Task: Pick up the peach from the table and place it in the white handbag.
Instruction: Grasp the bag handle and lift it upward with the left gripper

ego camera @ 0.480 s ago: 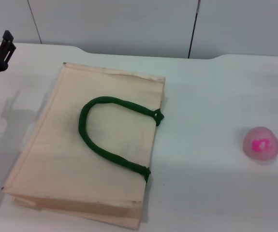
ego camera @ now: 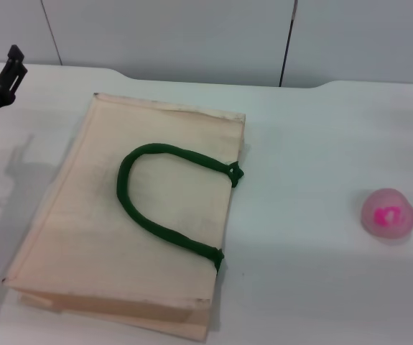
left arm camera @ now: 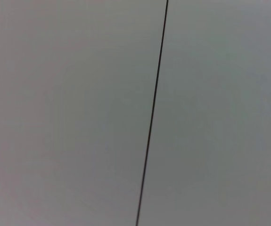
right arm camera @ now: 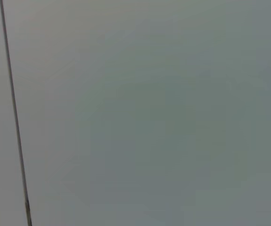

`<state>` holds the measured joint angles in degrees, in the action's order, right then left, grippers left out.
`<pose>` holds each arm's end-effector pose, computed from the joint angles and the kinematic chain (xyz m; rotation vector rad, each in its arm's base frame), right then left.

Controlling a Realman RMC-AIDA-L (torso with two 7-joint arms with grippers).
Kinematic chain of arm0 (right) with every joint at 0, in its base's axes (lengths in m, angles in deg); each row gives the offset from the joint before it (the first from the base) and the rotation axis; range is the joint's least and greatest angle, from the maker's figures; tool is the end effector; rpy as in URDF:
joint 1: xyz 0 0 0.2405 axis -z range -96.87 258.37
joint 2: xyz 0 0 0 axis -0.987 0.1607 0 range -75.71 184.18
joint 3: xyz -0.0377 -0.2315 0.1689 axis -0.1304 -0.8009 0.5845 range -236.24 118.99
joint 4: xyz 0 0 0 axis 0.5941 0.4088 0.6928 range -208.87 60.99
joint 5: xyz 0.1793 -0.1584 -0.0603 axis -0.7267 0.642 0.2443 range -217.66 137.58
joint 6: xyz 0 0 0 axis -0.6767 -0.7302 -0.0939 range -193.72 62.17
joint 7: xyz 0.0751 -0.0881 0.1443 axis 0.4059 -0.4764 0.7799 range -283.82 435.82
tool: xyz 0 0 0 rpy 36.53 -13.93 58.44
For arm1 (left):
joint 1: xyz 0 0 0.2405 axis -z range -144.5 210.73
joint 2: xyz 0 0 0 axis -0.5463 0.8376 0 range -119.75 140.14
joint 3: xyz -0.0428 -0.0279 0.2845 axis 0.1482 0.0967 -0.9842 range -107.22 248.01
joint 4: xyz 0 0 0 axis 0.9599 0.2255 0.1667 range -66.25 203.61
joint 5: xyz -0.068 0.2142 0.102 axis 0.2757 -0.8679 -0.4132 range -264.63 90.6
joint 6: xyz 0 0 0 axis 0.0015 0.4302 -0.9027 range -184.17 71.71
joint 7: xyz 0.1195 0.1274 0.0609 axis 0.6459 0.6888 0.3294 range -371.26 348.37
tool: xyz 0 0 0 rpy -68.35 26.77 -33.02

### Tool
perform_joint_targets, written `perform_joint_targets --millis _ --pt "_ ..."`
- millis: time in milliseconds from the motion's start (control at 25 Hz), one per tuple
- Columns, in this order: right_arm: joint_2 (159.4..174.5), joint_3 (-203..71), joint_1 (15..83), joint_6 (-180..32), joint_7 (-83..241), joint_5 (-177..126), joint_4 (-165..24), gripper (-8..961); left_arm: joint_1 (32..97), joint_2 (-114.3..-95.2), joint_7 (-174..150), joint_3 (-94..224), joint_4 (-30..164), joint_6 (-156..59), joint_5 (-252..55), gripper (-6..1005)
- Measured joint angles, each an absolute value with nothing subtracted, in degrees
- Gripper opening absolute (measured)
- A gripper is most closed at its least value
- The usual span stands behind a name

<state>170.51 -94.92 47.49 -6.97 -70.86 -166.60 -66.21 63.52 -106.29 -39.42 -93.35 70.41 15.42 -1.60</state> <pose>0.3739 0.4666 0.0012 -1.6520 0.6596 0.7598 -0.3902 0.4254 0.0152 -1.4684 -0.6326 -0.8749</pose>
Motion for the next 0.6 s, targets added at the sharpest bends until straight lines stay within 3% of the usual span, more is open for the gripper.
perform_joint_targets --millis 600 --pt "169.72 -95.6 48.8 -6.9 -52.4 -153.1 -58.0 805 69.0 -105.94 -82.9 -93.5 90.7 18.8 -28.9 785"
